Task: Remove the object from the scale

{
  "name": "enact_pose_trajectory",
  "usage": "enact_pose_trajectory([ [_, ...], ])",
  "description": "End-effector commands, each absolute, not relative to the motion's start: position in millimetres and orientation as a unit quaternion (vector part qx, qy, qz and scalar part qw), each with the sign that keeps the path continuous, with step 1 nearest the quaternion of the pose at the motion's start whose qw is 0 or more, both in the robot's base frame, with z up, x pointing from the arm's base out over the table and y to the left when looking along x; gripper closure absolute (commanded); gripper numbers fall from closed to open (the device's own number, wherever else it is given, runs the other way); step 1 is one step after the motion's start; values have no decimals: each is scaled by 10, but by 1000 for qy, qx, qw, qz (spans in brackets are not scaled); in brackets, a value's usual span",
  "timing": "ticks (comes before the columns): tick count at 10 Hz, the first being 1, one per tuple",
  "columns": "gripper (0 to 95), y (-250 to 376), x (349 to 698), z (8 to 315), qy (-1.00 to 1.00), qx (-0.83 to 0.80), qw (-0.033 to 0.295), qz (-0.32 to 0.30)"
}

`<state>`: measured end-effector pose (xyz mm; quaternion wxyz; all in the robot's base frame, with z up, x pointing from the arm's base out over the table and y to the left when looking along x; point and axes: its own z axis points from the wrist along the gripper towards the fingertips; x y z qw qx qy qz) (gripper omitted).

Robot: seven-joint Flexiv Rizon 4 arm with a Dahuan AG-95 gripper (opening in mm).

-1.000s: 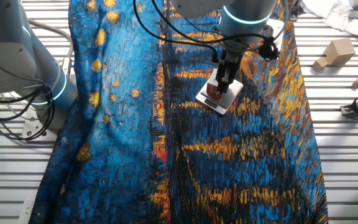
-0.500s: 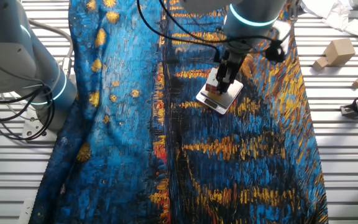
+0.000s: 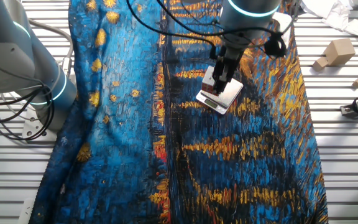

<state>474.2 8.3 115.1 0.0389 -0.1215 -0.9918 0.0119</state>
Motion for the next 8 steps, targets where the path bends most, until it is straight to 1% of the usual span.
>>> enact_pose_trajectory([
  [1,950,-167,4628,1249,-993,-107,39,13],
  [5,950,-555,4516,1208,-996,-81,37,12],
  [8,950,-635,4507,1142,-996,-78,36,15],
])
